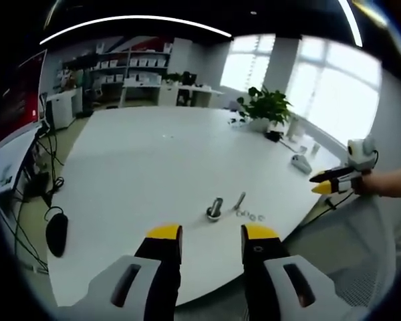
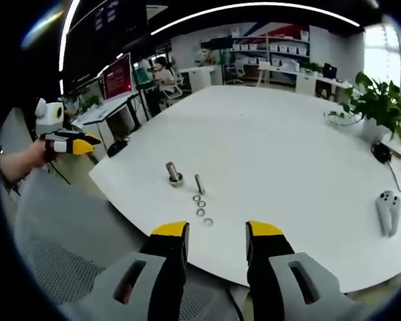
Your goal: Place the washer onto the threaded stud by aligning its center hole with the stud, sliding it down to the base, and recovering from edge contact or off-axis alignment until the washer reaches the visible bottom stop.
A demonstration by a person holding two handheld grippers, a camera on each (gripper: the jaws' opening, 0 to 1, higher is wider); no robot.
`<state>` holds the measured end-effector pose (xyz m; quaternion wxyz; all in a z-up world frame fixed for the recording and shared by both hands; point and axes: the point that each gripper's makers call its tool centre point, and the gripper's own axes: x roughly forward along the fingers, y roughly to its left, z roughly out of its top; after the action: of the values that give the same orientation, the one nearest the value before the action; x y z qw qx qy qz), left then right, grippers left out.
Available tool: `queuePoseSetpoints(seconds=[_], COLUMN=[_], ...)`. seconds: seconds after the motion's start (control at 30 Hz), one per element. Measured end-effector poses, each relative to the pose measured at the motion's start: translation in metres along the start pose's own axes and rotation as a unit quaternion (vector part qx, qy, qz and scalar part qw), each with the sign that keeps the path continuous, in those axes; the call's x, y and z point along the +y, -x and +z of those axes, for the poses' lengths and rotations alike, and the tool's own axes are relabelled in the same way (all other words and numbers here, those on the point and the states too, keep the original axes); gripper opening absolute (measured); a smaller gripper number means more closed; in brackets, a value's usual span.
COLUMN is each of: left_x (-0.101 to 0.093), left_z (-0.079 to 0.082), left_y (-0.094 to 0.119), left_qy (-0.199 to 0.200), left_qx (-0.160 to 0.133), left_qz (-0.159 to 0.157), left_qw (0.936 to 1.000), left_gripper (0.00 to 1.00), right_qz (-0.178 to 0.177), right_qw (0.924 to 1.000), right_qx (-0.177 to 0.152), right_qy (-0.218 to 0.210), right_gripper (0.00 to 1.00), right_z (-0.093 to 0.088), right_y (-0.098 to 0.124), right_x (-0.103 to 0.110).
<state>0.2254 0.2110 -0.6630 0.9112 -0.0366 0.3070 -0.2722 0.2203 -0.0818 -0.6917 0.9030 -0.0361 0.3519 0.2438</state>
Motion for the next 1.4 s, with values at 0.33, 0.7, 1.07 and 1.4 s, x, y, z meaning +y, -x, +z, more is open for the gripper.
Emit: queuePoseSetpoints(seconds=[0.33, 0.7, 1.07, 1.4], left_x=[-0.001, 0.002, 0.005, 0.008], left_z=[0.000, 0.002, 0.004, 0.006], left_y=[0.001, 0.002, 0.006, 0.008], left_qy=[-0.001, 0.005, 0.011, 0.011], left_qx=[-0.002, -0.009, -0.019, -0.026], left_qz=[-0.002, 0.000, 0.006, 0.012], left_qw=[1.0000, 0.9999, 0.9997, 0.9995], left_gripper=[0.33, 0.34, 0.32, 0.32], right_qz=[-0.006, 0.021, 0.030, 0.051], right_qw=[1.0000, 0.9987, 0.9978, 0.9943], right_qx=[-0.007, 0.030, 0.047, 0.090], right_qy=[0.002, 0.036, 0.036, 0.027], right_gripper=[0.36, 0.37, 0.38, 0.41], right_z=[0.003, -0.003, 0.014, -0.007], right_y=[0.002, -0.004, -0.022, -0.062], right_x=[-0.001, 0.013, 0.008, 0.025])
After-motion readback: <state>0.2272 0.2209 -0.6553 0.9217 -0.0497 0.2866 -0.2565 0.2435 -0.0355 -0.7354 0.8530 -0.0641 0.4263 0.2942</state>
